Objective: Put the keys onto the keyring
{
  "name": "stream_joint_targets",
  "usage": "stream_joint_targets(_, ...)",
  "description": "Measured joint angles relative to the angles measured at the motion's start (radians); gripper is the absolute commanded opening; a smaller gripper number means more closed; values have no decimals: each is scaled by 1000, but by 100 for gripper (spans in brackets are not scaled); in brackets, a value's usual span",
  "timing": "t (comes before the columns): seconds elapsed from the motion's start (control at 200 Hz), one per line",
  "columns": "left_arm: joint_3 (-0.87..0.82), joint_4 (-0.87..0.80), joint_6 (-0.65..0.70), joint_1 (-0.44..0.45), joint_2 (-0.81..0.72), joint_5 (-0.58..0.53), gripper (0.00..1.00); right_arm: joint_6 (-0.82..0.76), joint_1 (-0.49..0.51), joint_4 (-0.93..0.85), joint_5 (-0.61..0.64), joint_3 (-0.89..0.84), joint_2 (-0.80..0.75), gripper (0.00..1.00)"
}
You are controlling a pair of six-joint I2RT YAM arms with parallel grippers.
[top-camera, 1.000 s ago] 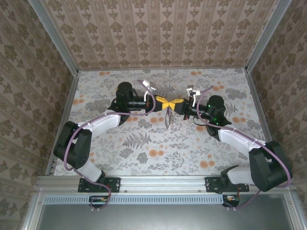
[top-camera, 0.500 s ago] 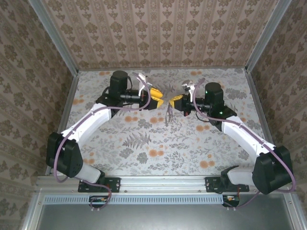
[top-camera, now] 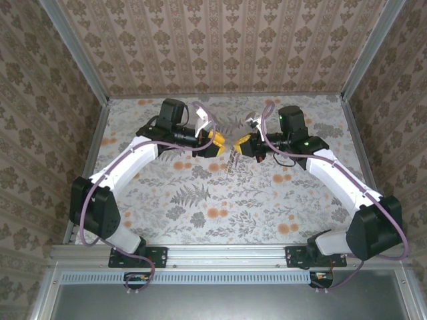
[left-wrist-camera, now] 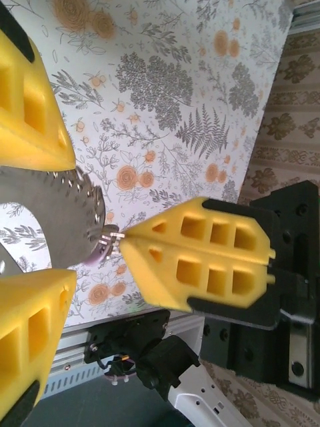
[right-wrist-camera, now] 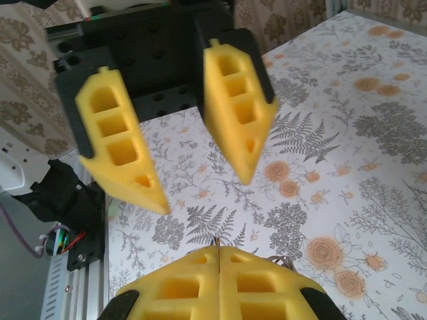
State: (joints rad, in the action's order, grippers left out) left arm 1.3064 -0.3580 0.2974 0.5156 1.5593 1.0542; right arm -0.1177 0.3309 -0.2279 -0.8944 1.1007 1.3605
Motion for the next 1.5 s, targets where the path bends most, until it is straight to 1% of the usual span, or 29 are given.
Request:
stream_joint_targets(0.335,42,-33,19,37,45,10,40,-11,3,-16,-27,0,13,0)
stream_joint_targets(0.515,47,-37,21,51,72,18,37,-11,3,-16,-28,0,14,0)
stream_joint_targets(0.59,47,-37,22,53,80,24,32,-11,3,-16,-29,0,14,0)
stream_joint_targets(0.655,48,-37,22,55,84,28,25,-11,3,-15,-31,0,14,0)
stream_joint_targets(0.725,51,-37,22,56,84,34,22,-11,3,-15,-31,0,14,0)
stream_joint_targets(0.835,57,-37,21,61,87,44,12,-11,3,-8,-31,0,14,0)
stream_joint_targets(1.005,59,-35,21,63,95,51,7,-11,2,-9,-30,0,14,0)
stream_joint_targets(1.09,59,-31,19,63,97,53,0,-10,0,-8,-30,0,14,0)
stream_joint_targets(1.175,58,-25,16,64,97,53,0,-6,0,-7,-29,0,14,0)
stream_joint_targets(1.24,54,-6,8,65,97,50,0,9,-2,1,-25,-2,14,13)
stream_joint_targets(1.27,48,11,1,65,97,47,0,18,-4,10,-21,-5,14,23)
stream_joint_targets(1.295,43,29,-9,65,97,47,0,22,-6,24,-14,-11,13,28)
stream_joint_targets(1.355,24,70,-28,69,97,44,0,51,-16,61,9,-33,7,36)
stream_joint_targets(1.39,10,99,-39,71,96,40,0,71,-26,87,18,-52,-1,39)
stream_joint_targets(1.505,-50,190,-87,79,95,26,0,156,-63,213,33,-137,-62,40)
